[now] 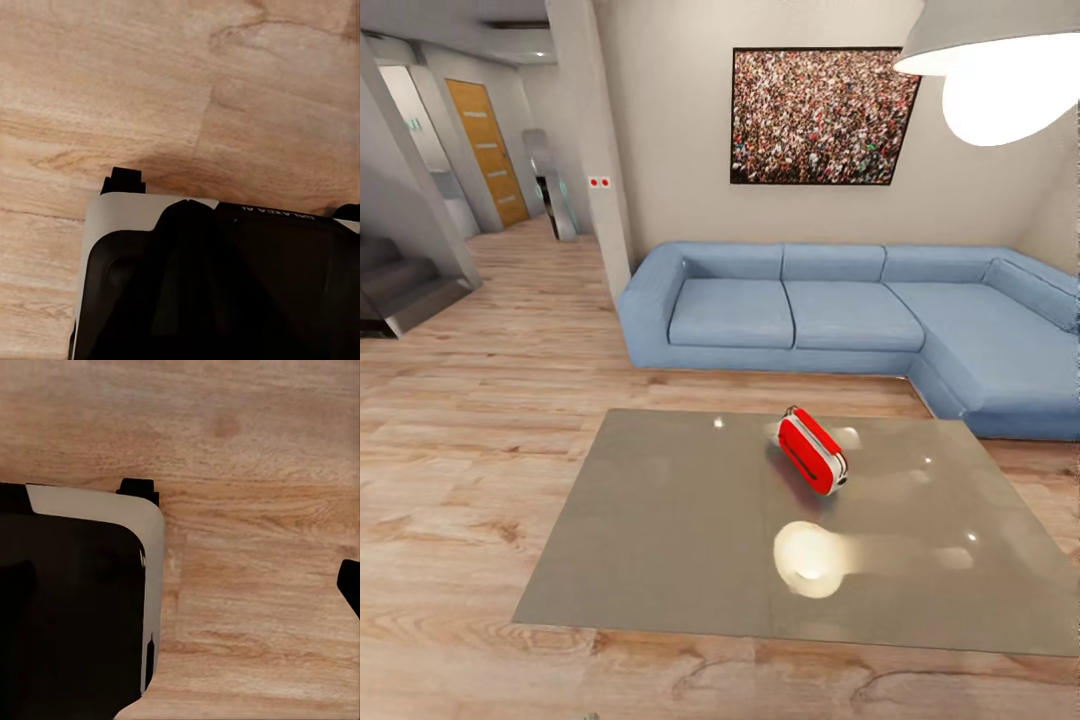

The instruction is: Turn on the radio receiver that's on the table in the living room.

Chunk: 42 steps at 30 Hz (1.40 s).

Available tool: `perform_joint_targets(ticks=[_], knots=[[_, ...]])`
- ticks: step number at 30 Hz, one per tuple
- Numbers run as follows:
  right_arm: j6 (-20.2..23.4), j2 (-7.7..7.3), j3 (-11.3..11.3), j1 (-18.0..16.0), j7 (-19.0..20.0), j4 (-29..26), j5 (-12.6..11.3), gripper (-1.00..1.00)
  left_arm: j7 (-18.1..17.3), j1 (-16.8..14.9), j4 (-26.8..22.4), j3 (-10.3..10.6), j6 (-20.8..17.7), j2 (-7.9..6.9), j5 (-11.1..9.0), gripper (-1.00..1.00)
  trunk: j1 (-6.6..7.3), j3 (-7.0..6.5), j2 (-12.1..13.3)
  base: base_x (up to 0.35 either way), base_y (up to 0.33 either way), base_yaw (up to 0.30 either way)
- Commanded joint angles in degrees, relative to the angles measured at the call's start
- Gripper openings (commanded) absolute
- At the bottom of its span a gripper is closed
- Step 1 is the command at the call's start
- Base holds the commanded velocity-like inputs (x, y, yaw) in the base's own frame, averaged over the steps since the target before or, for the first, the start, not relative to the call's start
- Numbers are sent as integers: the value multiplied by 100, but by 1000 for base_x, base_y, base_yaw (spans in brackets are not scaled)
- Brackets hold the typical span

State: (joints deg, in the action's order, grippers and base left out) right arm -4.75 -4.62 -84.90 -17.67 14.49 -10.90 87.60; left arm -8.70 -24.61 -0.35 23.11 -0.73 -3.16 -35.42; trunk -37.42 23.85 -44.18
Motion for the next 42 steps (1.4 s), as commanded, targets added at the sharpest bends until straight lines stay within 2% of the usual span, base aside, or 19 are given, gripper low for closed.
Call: perform_joint_targets(ticks=[1,18,27,42], knots=[[0,-1,0,0,-3,0,-7,100,0,2,0,0,1,0,0,-100,0,-10,0,0,0,-92],[0,-3,4,0,-129,1,-18,100,0,0,0,0,1,0,0,-100,0,-161,0,0,0,-88],[3,3,4,0,-136,3,-14,100,0,0,0,0,2,0,8,-100,0,-186,0,0,0,-12],[0,5,7,0,-139,9,-25,100,0,0,0,0,2,0,9,-100,0,-318,0,0,0,0]])
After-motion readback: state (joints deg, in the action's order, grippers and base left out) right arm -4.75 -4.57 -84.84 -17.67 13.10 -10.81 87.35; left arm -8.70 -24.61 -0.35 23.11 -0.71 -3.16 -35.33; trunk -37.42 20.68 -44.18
